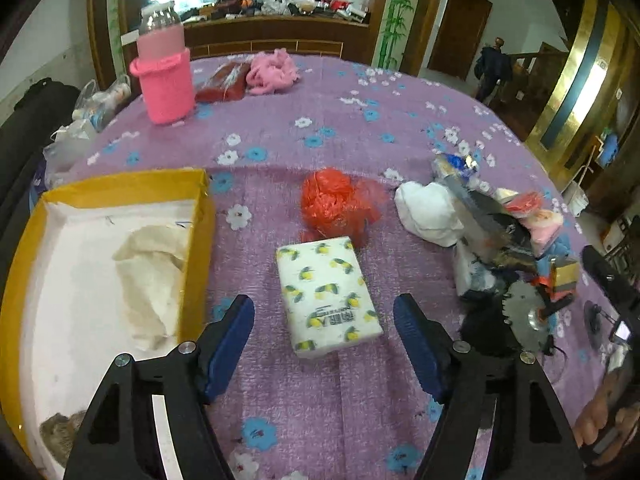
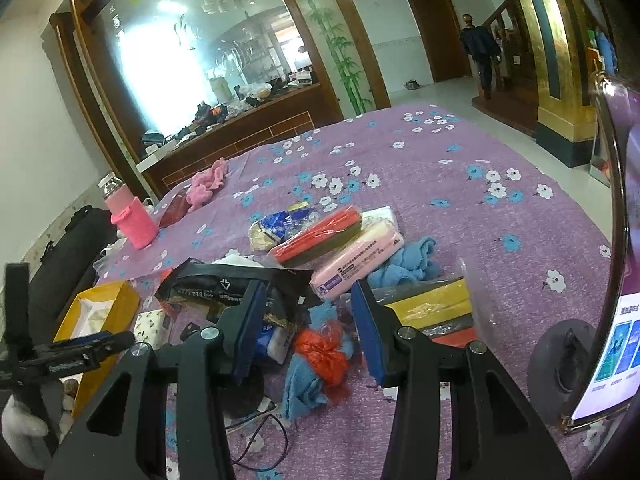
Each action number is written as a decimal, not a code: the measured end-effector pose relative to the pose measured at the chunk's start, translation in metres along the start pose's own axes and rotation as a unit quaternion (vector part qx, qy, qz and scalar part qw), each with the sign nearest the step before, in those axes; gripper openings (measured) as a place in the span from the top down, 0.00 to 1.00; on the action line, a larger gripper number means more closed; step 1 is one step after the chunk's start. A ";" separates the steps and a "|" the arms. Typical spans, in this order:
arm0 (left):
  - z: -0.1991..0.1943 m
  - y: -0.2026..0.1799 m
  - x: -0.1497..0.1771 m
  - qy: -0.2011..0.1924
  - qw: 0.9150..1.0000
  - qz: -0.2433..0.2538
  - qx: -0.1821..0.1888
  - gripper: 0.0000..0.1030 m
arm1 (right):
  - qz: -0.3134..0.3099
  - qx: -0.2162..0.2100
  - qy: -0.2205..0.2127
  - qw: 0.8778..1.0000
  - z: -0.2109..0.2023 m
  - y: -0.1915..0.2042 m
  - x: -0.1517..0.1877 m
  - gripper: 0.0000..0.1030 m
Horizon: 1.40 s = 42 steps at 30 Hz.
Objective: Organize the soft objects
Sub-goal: 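Grasp the lemon-print tissue pack with the left gripper while the right gripper reaches the blue cloth, then lift the tissue pack with the left gripper while the right gripper grasps the blue cloth with red bag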
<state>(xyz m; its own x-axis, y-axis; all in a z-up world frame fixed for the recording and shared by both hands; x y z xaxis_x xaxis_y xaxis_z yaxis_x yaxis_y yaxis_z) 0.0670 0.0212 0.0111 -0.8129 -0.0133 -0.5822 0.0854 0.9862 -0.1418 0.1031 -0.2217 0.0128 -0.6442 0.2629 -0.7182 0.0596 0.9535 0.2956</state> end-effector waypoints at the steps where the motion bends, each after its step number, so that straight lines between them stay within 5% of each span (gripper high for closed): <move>1: 0.007 -0.002 0.000 0.005 1.000 -0.001 0.000 0.30 | 0.003 0.000 0.000 1.000 0.000 -0.001 0.000 0.59; 9: 0.048 0.004 -0.007 0.034 0.998 0.022 -0.045 0.30 | 0.008 0.000 0.008 1.000 0.004 -0.004 0.000 0.59; 11: 0.061 0.003 -0.008 0.042 0.997 0.024 -0.058 0.47 | 0.006 0.002 0.009 1.000 0.005 -0.004 0.001 0.59; 14: 0.066 0.002 -0.007 0.042 0.998 0.018 -0.047 0.48 | 0.005 0.003 0.015 1.000 0.009 -0.004 0.002 0.59; 26: -0.032 0.006 0.017 -0.059 0.997 -0.019 0.038 0.47 | -0.020 0.027 0.007 0.999 0.010 0.001 0.001 0.59; 34: -0.061 0.013 0.045 -0.082 0.995 -0.006 0.057 0.47 | 0.027 -0.013 0.079 0.996 -0.004 0.004 0.005 0.59; 42: -0.066 0.018 0.057 -0.077 0.994 -0.010 0.076 0.47 | 0.044 0.031 0.127 0.990 0.010 -0.018 0.004 0.59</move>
Point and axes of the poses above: each gripper's, at about its wrist camera, not at the fingertips, and z roughly the way its jaws point, y to its left, x to its underside, the point moved 8 cm from there along z, roughly the way its jaws point, and after that the axes turned 1 degree about x, right-handed, at the moved point
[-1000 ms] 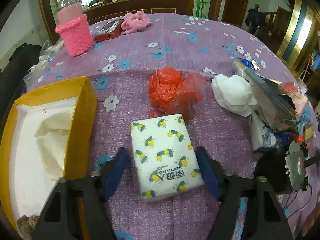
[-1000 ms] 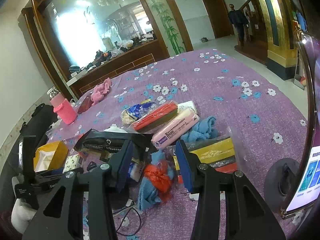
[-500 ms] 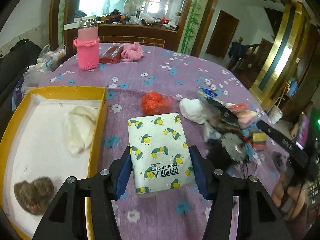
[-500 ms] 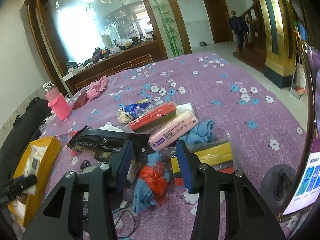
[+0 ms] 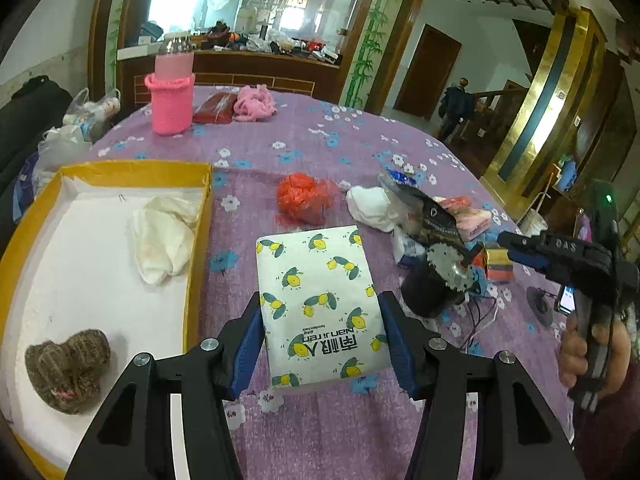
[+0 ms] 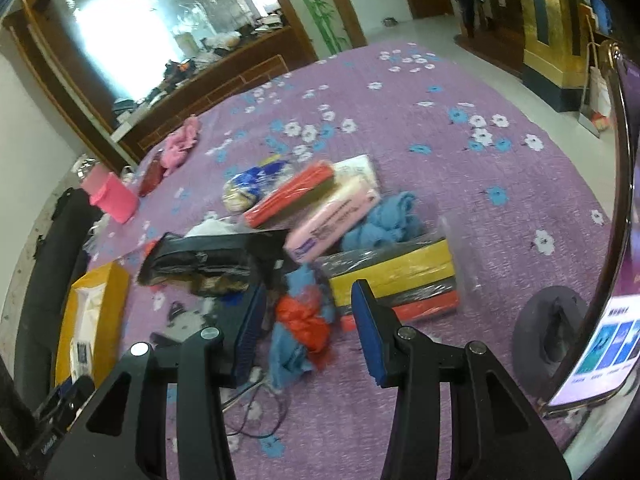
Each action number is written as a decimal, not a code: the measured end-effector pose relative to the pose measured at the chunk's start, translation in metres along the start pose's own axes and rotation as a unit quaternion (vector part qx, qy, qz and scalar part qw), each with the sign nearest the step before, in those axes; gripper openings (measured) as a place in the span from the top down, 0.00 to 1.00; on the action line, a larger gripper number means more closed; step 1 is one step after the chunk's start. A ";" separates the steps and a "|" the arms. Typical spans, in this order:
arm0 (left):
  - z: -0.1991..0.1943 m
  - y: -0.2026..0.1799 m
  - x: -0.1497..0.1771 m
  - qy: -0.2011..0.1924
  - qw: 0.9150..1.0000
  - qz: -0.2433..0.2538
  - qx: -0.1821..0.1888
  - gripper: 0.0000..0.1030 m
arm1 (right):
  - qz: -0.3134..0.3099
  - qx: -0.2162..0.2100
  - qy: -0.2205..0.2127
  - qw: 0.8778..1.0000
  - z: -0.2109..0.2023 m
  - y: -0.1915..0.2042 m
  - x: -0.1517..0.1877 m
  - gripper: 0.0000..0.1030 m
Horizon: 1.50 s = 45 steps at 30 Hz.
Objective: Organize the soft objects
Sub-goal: 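Lift the tissue pack with the left gripper while the right gripper grasps the blue cloth with red bag, then carry the tissue pack into the tray and release while the right gripper drops the blue cloth there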
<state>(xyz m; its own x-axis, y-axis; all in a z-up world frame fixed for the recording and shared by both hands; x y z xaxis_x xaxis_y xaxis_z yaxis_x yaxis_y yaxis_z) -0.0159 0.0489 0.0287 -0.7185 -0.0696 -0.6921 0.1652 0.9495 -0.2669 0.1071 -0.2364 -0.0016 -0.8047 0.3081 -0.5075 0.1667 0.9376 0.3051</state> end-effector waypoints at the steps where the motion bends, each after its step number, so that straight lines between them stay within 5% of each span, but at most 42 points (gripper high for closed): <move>1: 0.000 0.002 0.003 0.002 1.000 -0.002 0.003 0.47 | 0.001 0.005 0.002 1.000 0.000 -0.002 0.000 0.59; 7: 0.011 0.009 0.003 0.015 1.000 -0.011 0.019 0.47 | 0.006 -0.025 0.055 0.998 0.017 0.007 0.018 0.59; 13: 0.027 0.007 0.002 0.028 0.999 -0.011 0.026 0.47 | -0.017 0.012 0.070 0.997 0.047 0.018 0.021 0.61; 14: 0.029 0.005 0.001 0.028 0.999 -0.011 0.025 0.47 | -0.022 0.025 0.071 0.997 0.052 0.018 0.022 0.69; 20: 0.027 0.006 0.003 0.027 0.999 -0.010 0.016 0.47 | -0.023 0.043 0.045 0.998 0.034 0.011 0.021 0.71; 26: -0.003 0.003 0.004 0.005 1.000 -0.014 0.025 0.47 | -0.016 0.008 -0.012 1.000 -0.028 0.023 0.015 0.70; 34: -0.076 0.024 -0.015 -0.039 0.998 -0.029 0.049 0.47 | -0.068 -0.109 -0.017 0.992 -0.064 0.135 0.021 0.70; 40: -0.109 0.074 -0.051 -0.064 0.997 -0.013 -0.029 0.47 | -0.109 -0.182 0.038 0.977 -0.033 0.240 0.034 0.70; 45: -0.087 0.119 -0.072 -0.040 0.997 -0.025 -0.063 0.47 | -0.127 -0.217 0.086 0.964 0.014 0.302 0.046 0.69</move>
Point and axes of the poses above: each gripper's, at about its wrist camera, not at the fingertips, and z roughly the way its jaws point, y to its left, x to its underside, the point moved 8 cm from there along z, roughly the way its jaws point, and after that the axes turned 1 degree about x, right-handed, at the moved point
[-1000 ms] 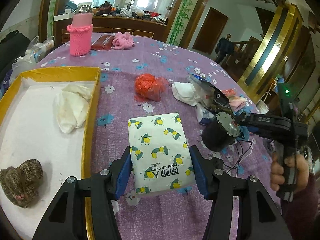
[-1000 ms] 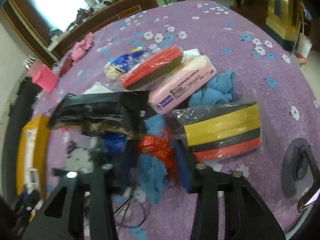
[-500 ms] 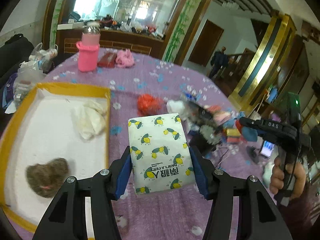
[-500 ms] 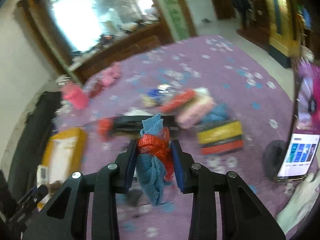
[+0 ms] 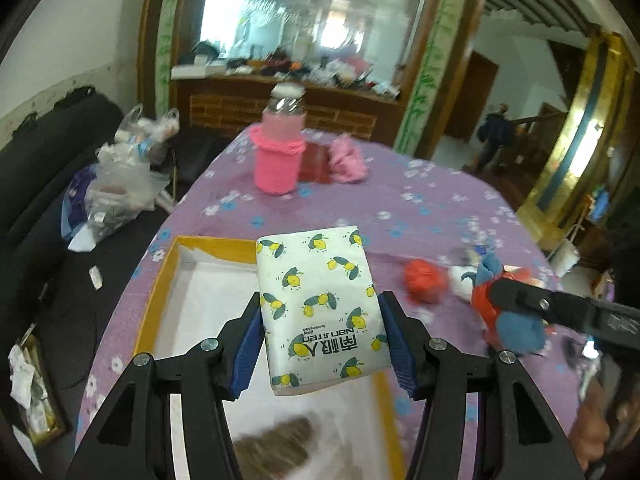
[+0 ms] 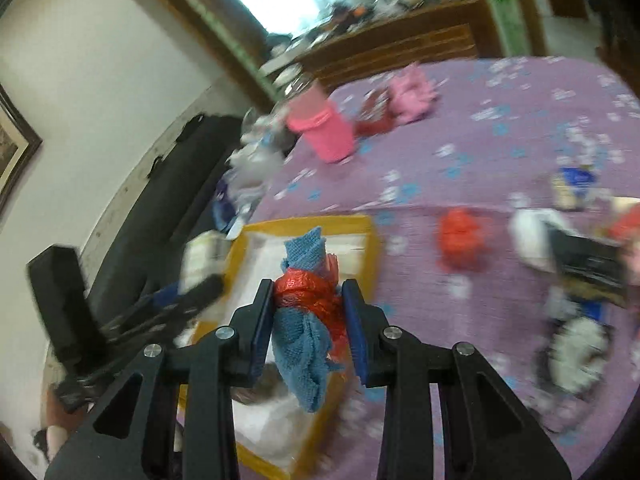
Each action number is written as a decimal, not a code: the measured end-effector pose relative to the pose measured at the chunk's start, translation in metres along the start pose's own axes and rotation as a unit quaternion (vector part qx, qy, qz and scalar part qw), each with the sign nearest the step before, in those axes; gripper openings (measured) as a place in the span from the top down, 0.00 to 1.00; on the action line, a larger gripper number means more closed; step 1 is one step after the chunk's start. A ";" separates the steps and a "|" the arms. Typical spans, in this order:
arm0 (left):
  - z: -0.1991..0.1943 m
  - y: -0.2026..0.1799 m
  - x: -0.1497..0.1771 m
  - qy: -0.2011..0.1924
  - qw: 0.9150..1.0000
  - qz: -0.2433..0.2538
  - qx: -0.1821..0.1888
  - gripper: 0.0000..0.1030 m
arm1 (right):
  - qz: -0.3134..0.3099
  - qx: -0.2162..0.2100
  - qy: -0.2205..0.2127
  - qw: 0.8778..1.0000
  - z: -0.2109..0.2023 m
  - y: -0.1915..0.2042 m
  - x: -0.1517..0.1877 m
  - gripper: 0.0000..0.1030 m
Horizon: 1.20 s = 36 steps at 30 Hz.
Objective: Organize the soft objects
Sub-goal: 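Carry the tissue pack into the tray and release while the right gripper drops the blue cloth there, then grasp the red plastic bag with the left gripper while the right gripper moves toward the sponge pack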
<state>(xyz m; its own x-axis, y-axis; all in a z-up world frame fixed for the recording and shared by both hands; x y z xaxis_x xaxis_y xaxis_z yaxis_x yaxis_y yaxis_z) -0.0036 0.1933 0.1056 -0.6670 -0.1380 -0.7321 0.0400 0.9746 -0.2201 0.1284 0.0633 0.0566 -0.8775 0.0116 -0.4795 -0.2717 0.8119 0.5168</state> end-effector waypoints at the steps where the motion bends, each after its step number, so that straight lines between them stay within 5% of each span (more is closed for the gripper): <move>1: 0.012 0.010 -0.002 0.010 1.000 -0.004 -0.006 0.47 | 0.001 -0.004 0.007 1.000 0.012 0.002 -0.003 0.69; 6: 0.067 0.039 -0.012 0.054 0.998 -0.036 -0.016 0.47 | 0.022 -0.033 0.051 0.998 0.083 0.011 -0.009 0.69; 10: 0.103 0.065 -0.018 0.077 0.994 -0.076 -0.016 0.46 | 0.018 -0.011 0.066 0.998 0.124 0.009 -0.007 0.69; 15: 0.137 0.087 -0.027 0.082 0.991 -0.100 -0.018 0.42 | -0.020 0.024 0.056 0.998 0.143 0.010 -0.008 0.61; 17: 0.142 0.093 -0.026 0.082 0.991 -0.101 -0.027 0.33 | -0.027 0.028 0.051 0.998 0.143 0.012 -0.011 0.57; 26: 0.112 0.106 -0.019 0.046 0.991 -0.127 -0.002 0.28 | -0.059 0.054 -0.020 0.997 0.068 0.007 -0.015 0.57; 36: 0.016 0.026 0.003 -0.036 0.998 -0.052 0.016 0.13 | -0.079 0.104 -0.066 0.989 -0.013 -0.033 0.021 0.51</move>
Point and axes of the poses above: each gripper's, at about its wrist camera, not at the fingertips, and z roughly the way its jaws point, y to its left, x to its underside, the point moved 8 cm from there along z, roughly the way its jaws point, and after that the axes turned 1 degree about x, right-handed, at the moved point
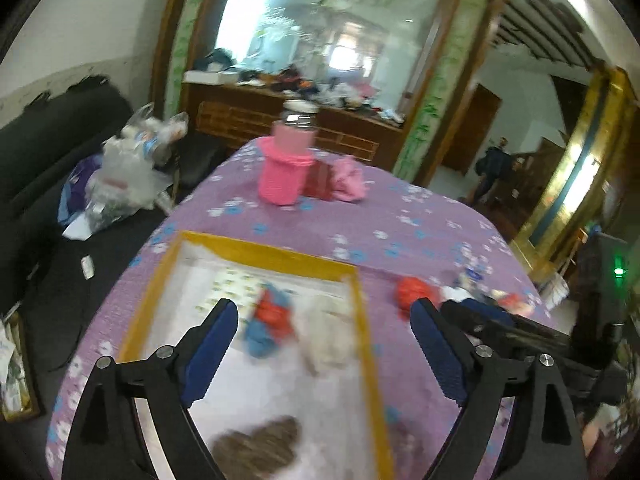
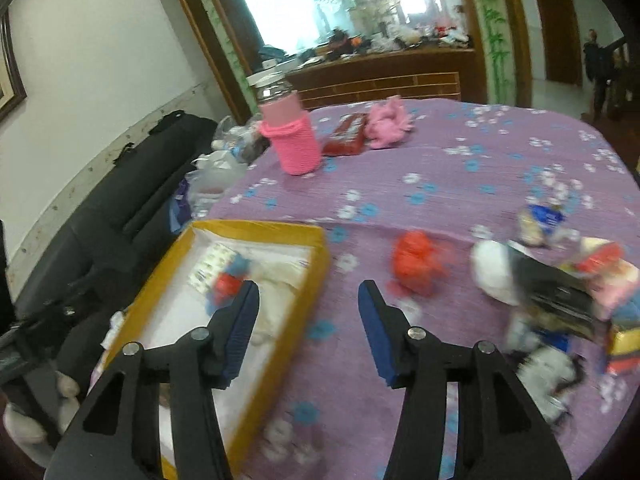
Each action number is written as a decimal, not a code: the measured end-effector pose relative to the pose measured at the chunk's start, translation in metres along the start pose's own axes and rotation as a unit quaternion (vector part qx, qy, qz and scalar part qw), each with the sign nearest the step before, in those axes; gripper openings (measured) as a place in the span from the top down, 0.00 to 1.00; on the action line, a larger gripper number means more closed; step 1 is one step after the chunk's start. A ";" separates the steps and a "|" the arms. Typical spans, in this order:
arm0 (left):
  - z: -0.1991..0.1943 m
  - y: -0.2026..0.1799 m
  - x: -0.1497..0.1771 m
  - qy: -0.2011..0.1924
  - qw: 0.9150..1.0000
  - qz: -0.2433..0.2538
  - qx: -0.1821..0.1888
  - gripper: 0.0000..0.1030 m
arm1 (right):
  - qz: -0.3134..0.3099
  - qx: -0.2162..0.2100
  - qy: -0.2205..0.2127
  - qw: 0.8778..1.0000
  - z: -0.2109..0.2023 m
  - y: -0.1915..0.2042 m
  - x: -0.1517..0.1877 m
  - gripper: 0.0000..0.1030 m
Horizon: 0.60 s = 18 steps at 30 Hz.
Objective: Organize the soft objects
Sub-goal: 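Grasp the red plastic bag with the left gripper while the right gripper moves toward the sponge pack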
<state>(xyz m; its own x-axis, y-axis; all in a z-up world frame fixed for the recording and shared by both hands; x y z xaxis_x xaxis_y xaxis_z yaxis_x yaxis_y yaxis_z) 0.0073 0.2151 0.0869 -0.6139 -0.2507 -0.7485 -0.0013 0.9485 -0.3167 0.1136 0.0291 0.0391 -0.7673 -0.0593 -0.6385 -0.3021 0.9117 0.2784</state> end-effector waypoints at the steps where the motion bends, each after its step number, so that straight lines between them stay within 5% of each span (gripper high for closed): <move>1: -0.006 -0.011 0.005 -0.002 1.000 0.008 0.005 0.13 | 0.001 0.007 -0.002 1.000 -0.007 -0.008 0.004 0.51; 8: -0.027 -0.089 0.043 0.020 0.997 0.066 0.041 0.12 | 0.042 0.047 -0.017 0.998 -0.049 -0.079 0.021 0.51; 18: 0.004 -0.151 0.070 0.084 0.991 0.095 0.041 0.12 | 0.061 0.119 -0.044 0.990 -0.070 -0.163 0.029 0.52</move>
<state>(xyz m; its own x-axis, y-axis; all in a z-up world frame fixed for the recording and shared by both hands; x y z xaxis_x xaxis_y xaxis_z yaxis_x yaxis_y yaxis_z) -0.0325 0.0534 0.0806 -0.7202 -0.0266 -0.6933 0.1873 0.9547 -0.2312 0.1007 -0.1496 0.0257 -0.7340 0.0839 -0.6739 -0.0604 0.9803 0.1879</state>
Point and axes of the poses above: each gripper's, at about its wrist camera, not at the fingertips, and z roughly the way its jaws point, y to its left, x to its underside, the point moved 8 cm from there along z, roughly the way its jaws point, and after that the axes turned 1 degree about x, right-handed, at the moved point
